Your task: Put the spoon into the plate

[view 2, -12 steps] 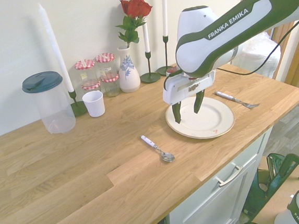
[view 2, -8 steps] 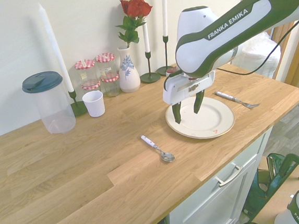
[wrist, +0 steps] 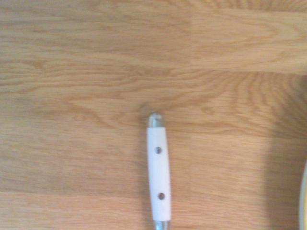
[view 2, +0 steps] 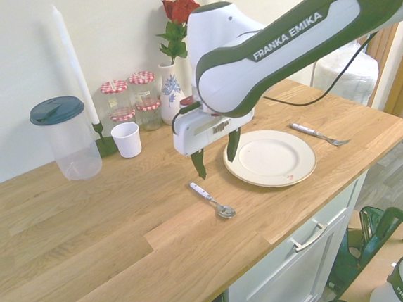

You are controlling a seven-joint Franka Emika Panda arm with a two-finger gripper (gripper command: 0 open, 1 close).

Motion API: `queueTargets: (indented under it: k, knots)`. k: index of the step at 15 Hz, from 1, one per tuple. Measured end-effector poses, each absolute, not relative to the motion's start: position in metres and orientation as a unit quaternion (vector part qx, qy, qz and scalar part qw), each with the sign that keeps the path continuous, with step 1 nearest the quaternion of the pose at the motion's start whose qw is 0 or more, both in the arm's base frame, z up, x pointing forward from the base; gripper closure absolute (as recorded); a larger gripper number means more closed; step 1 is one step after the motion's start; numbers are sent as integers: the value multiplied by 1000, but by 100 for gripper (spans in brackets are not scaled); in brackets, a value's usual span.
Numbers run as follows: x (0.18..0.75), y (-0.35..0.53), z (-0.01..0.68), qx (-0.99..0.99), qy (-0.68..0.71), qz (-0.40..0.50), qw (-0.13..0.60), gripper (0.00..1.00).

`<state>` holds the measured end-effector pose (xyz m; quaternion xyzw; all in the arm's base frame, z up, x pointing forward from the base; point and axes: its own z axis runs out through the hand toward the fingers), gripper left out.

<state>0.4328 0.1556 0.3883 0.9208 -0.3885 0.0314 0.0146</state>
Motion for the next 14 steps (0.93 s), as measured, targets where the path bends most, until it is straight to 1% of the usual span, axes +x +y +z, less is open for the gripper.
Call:
queueTargets:
  k: [7, 8, 14]
  knots:
    - [464, 191, 349, 921, -389, 8, 36, 0]
    - [466, 191, 343, 920, -389, 6, 37, 100]
    - [471, 189, 330, 920, -391, 7, 29, 100]
